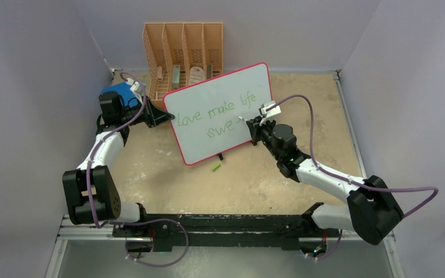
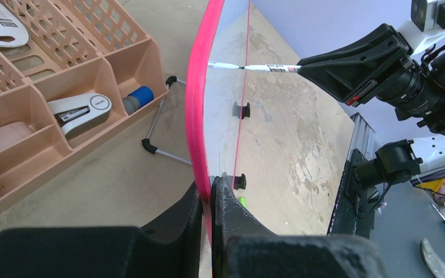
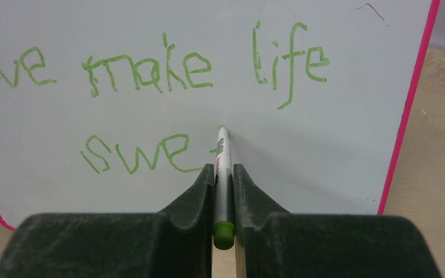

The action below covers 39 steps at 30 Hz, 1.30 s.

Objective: Write a sentence on the whiteboard

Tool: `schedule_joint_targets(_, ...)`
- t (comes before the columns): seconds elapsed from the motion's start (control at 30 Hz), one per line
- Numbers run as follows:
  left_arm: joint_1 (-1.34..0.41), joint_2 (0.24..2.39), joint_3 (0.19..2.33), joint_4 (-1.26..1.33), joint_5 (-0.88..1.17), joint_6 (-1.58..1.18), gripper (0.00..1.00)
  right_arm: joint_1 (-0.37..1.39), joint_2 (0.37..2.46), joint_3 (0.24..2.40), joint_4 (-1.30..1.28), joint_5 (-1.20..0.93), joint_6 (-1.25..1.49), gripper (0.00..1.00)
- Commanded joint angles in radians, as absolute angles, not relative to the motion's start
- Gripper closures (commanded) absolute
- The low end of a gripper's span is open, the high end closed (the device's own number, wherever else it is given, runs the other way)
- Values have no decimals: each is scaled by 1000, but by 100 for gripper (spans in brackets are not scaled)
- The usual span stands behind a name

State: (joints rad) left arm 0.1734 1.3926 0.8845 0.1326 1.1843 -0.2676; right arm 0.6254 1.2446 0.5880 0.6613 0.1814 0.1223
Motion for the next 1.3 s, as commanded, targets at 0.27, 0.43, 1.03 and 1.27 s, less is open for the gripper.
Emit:
schedule_joint_targets(0.27, 171, 1362, 902, 179, 1173, -224, 100, 622, 1246, 597, 656, 96, 122, 100)
schedule_joint_targets(0.43, 171, 1364, 903, 178, 1173, -224, 100, 623, 1241, 581, 645, 82, 130, 100)
schedule_joint_targets(1.03, 171, 1364, 905, 174, 1167, -224, 100, 625, 1224, 554, 561, 107, 148, 100)
schedule_joint_targets(1.27, 170, 1361, 906, 172, 1167, -224, 100, 624, 1230, 563, 525, 175, 154, 100)
